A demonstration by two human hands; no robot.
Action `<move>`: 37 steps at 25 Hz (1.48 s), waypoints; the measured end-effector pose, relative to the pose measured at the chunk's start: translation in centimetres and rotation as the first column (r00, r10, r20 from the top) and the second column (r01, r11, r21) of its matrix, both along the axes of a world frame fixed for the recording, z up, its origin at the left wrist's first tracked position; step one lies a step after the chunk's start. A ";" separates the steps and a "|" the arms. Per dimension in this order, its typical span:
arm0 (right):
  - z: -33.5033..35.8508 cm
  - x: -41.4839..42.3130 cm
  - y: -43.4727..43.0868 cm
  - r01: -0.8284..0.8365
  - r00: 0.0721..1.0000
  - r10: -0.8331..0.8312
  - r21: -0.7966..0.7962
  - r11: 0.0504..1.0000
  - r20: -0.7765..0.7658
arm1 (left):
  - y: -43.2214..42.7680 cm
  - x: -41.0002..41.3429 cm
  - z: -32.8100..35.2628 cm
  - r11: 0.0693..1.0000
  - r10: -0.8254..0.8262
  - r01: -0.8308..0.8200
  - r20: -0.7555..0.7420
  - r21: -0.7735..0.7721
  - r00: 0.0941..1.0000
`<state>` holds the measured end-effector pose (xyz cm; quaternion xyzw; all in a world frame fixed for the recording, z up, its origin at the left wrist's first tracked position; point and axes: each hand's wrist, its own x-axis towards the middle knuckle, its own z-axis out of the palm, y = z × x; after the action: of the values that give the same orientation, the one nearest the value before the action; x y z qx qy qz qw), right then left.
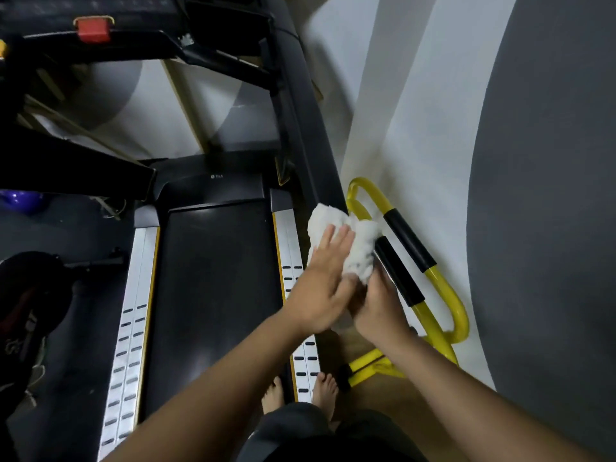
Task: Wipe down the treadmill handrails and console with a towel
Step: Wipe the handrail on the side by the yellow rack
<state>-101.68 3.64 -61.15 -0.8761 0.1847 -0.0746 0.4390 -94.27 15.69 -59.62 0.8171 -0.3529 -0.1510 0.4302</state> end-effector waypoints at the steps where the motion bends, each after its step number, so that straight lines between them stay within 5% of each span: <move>1: 0.9 1.4 0.0 0.021 1.000 -0.021 0.003 1.000 0.019 | -0.5 1.0 0.8 0.998 0.062 -0.064 -0.089 -0.028 0.994; 5: 0.6 0.9 1.3 0.030 0.999 -0.030 0.005 1.000 0.036 | 0.4 0.2 -0.3 0.989 0.117 -0.129 -0.152 -0.076 0.982; 9: -1.5 -3.2 0.6 -0.056 0.967 0.055 0.004 0.998 -0.250 | 1.6 -6.2 -3.8 0.978 0.116 -0.167 -0.342 -0.125 0.932; 12: 0.4 -0.2 -2.1 -0.235 0.940 0.192 -0.124 0.964 -0.282 | 0.3 -5.9 -3.6 0.946 0.166 -0.286 -0.536 -0.149 0.828; 15: 2.7 2.5 -2.5 -0.479 0.857 0.384 -0.255 0.840 -0.345 | -0.5 -3.4 -2.9 0.915 0.149 -0.356 -0.658 -0.191 0.738; 19: 1.8 3.0 -2.5 -0.558 0.829 0.477 -0.481 0.676 -0.290 | -0.7 -1.7 -4.2 0.910 0.149 -0.373 -0.695 -0.182 0.704; 23: 3.5 5.5 -4.2 -0.682 0.721 0.585 -0.527 0.507 -0.371 | -0.9 1.3 -5.2 0.880 0.109 -0.421 -0.769 -0.221 0.630; 27: 6.0 14.4 -3.7 -0.673 0.727 0.494 -0.637 0.376 -0.477 | -1.6 3.1 -5.3 0.857 0.066 -0.477 -0.877 -0.194 0.475; 30: 5.0 17.5 -0.5 -0.655 0.717 0.532 -0.696 0.294 -0.450 | -1.1 2.2 -6.4 0.835 0.008 -0.489 -0.883 -0.253 0.470; 34: 3.4 13.4 0.2 -0.634 0.697 0.613 -0.719 0.285 -0.372 | -0.8 -1.5 -6.6 0.881 0.103 -0.464 -0.920 -0.092 0.377; 37: 2.0 8.5 -0.9 -0.595 0.732 0.650 -0.657 0.463 -0.205 | -1.6 -3.6 -5.5 0.878 0.181 -0.473 -0.868 -0.069 0.463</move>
<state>-93.16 2.78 -59.13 -0.9749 -0.2053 -0.0047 0.0863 -97.89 14.13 -65.17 0.6183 0.0454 -0.3825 0.6850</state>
